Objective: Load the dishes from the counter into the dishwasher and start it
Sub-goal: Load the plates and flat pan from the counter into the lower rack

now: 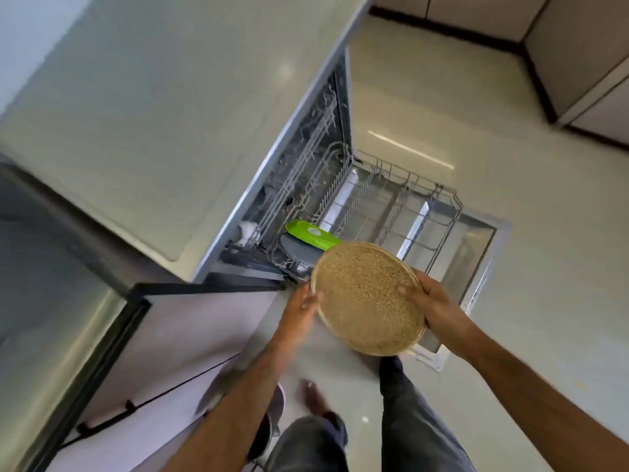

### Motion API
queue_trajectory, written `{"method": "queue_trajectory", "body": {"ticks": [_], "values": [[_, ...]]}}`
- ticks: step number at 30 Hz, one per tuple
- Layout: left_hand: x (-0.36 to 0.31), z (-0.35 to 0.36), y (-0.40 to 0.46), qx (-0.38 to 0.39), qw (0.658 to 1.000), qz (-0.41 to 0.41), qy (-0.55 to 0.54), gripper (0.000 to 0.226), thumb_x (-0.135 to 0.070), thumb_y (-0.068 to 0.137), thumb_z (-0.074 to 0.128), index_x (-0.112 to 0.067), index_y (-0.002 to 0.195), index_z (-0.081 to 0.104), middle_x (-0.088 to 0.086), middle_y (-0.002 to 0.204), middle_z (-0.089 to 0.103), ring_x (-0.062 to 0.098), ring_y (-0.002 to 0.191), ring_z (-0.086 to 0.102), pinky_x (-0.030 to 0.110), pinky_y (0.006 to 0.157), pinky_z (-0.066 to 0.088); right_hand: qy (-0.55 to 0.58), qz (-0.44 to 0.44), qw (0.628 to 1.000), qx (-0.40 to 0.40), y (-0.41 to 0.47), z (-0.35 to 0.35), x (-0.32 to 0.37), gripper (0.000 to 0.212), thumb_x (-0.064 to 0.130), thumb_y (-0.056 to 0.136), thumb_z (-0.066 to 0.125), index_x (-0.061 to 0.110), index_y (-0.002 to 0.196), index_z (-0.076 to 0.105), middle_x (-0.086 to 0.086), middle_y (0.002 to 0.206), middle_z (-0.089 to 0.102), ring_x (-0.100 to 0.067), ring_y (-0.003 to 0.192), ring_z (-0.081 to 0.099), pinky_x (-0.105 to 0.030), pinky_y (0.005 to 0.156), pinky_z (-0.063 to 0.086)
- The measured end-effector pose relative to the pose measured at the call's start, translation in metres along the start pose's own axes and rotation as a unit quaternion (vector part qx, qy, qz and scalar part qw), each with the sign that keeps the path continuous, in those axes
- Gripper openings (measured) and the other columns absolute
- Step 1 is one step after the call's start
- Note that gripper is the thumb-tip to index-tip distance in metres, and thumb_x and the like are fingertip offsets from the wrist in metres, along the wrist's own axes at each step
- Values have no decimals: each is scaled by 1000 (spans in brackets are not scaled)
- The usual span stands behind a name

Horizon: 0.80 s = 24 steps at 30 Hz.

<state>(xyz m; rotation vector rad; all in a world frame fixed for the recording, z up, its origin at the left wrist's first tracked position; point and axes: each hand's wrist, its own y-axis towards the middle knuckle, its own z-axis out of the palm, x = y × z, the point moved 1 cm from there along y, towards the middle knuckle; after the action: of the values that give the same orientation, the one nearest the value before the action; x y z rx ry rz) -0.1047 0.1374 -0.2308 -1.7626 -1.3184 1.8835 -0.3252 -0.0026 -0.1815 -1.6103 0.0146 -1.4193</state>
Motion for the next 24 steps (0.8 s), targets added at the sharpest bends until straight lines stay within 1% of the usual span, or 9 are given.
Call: {"method": "queue_trajectory", "body": {"ticks": [4,7,10,12,15,18,20,22,24], "values": [[19,7,62,-49,980,-137,-134,62,-63,99,27,-25,146,42,7,152,43,35,136,46,57,100,40,-229,-116,966,21,52,19,-47,52,9,85,48,39,126,57,8,106,67,-3,93,59,-15,85,44],[38,2,89,-27,946,-159,-282,71,-76,89,35,-19,126,54,13,129,54,42,130,50,67,100,42,-287,-202,935,51,87,56,-91,74,-12,72,48,20,138,55,5,128,63,-4,114,55,-4,100,32],[60,-4,98,-59,934,-127,-329,69,-61,93,45,-8,135,56,18,124,58,35,116,54,58,103,42,-314,-246,914,75,120,88,-139,74,-14,70,46,10,139,54,-10,139,57,-19,128,48,-15,111,28],[80,-10,101,-103,933,-93,-333,43,-35,98,48,-8,129,59,16,116,65,30,105,61,42,84,54,-338,-249,898,134,141,102,-167,65,-5,82,55,15,143,51,-11,145,51,-24,131,47,-22,112,31],[112,-26,109,-174,925,-54,-332,45,-15,87,52,-9,132,55,12,109,66,26,98,65,30,61,58,-319,-228,889,238,178,111,-178,50,38,94,59,17,139,56,-8,141,54,-19,128,52,-28,108,40],[128,-39,121,-205,929,-28,-306,65,-18,74,54,-12,139,51,11,117,65,24,105,66,33,66,59,-361,-281,882,111,234,117,-176,57,50,92,55,10,132,59,-12,131,59,-28,118,56,-42,100,46],[129,-41,130,-215,929,-15,-300,67,-18,74,55,-15,140,48,10,126,62,27,114,62,37,74,60,-499,-296,814,27,273,127,-172,71,47,87,64,10,144,44,-17,142,48,-37,123,48,-49,99,45],[127,-41,140,-225,925,-3,-305,57,-14,79,54,-20,135,49,8,126,60,28,116,60,45,85,58,-609,-231,758,29,305,139,-166,83,47,86,66,14,152,28,-15,151,36,-38,130,40,-50,101,44],[124,-41,152,-235,916,8,-326,50,-7,87,51,-21,135,48,10,130,58,32,120,58,53,93,53,-642,-201,738,41,324,146,-156,63,40,94,55,17,148,34,-12,143,46,-36,123,49,-46,89,48]]}}
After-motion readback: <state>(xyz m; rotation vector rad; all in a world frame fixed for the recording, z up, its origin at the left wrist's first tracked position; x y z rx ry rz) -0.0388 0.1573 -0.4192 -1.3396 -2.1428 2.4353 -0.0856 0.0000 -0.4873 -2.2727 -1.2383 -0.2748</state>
